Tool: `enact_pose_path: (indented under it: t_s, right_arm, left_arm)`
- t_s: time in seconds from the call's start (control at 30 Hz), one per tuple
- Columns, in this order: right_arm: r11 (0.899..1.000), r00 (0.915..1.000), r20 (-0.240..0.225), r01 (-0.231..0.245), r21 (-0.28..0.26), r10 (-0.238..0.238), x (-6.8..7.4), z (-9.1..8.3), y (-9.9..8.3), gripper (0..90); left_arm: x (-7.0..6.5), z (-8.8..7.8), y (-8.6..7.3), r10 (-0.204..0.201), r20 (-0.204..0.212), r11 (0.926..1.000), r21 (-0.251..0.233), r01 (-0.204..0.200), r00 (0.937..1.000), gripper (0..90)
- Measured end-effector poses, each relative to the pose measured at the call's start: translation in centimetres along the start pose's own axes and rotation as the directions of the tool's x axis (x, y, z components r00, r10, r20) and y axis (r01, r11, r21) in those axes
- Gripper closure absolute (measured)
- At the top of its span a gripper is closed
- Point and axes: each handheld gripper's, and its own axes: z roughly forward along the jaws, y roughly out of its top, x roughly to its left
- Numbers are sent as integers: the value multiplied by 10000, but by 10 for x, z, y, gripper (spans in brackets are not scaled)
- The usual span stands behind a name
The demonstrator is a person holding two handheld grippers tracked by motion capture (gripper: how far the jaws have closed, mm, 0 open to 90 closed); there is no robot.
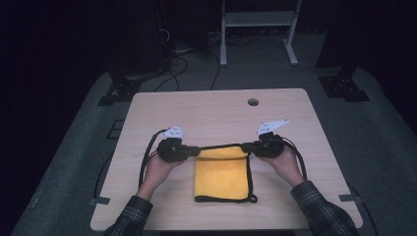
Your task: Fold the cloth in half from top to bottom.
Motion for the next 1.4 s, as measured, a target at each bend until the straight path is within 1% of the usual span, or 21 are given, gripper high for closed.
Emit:
enact_pose_path:
  t_s: [0.03,0.1,0.23,0.3,0.4,0.57,0.7,0.77,0.87,0.93,0.97,1.03,1.07,1.13,1.17,1.27,1.3,1.37,1.4]
  right_arm:
    - [10000,10000,-60,6,-8,-6,3,-2,-1,827]
    - [10000,9999,-137,35,-33,-36,9,-5,-3,826]
    - [9999,9996,-228,165,-10,-165,24,-11,-11,826]
    - [9999,9994,-289,170,-2,-170,29,-14,-14,826]
    - [9999,9991,-409,151,41,-149,37,-19,-19,826]
    - [9996,9984,-538,205,210,-194,50,-21,-28,826]
    - [9990,9974,-692,215,395,-187,59,-22,-35,825]
    - [9987,9972,-724,204,459,-170,62,-22,-38,824]
    - [9975,9963,-848,194,680,-136,65,-20,-44,823]
    - [9959,9955,-939,212,885,-129,69,-18,-48,822]
    - [9954,9951,-975,235,929,-144,70,-17,-50,822]
    - [9940,9942,-1069,240,1069,-125,73,-17,-53,820]
    - [9933,9939,-1100,243,1133,-117,74,-16,-54,819]
    - [9911,9928,-1198,164,1322,-5,74,-13,-58,814]
    - [9898,9922,-1247,130,1417,48,74,-12,-60,811]
    - [9894,9917,-1280,48,1454,140,74,-10,-62,796]
    - [9902,9920,-1254,54,1393,122,73,-12,-60,743]
    - [9928,9921,-1247,26,1201,125,73,-16,-57,700]
    - [9950,9911,-1318,-52,996,184,72,-19,-56,683]
  left_arm:
    - [-3,-2,-1,34,22,10000,18,-35,10000,817]
    - [-8,-5,-5,-25,62,10000,-23,26,10000,817]
    - [-19,-8,-11,-97,266,9999,86,95,9996,817]
    - [-25,-10,-14,-124,391,9998,141,119,9992,818]
    - [-36,-13,-18,-26,463,9996,289,13,9989,817]
    - [-47,-13,-27,-7,599,9983,590,-29,9982,817]
    - [-52,-12,-33,-53,705,9969,791,-3,9975,817]
    - [-55,-10,-36,-63,776,9946,1035,-18,9970,816]
    - [-59,-7,-41,-48,868,9905,1374,-72,9962,816]
    - [-61,-6,-44,-37,889,9884,1515,-98,9960,816]
    - [-62,-6,-45,14,891,9863,1644,-161,9960,816]
    - [-63,-3,-48,-49,995,9817,1900,-142,9950,814]
    - [-64,-1,-51,-98,1024,9783,2070,-116,9947,812]
    - [-66,3,-54,-147,1000,9737,2277,-85,9949,805]
    - [-66,4,-55,-145,1003,9731,2304,-90,9949,801]
    - [-66,3,-55,-157,1027,9732,2300,-84,9946,772]
    - [-66,0,-53,-118,1103,9760,2172,-126,9938,745]
    - [-66,-5,-51,-178,1157,9816,1907,-46,9931,708]
    - [-66,-8,-49,-226,1162,9856,1693,26,9930,691]
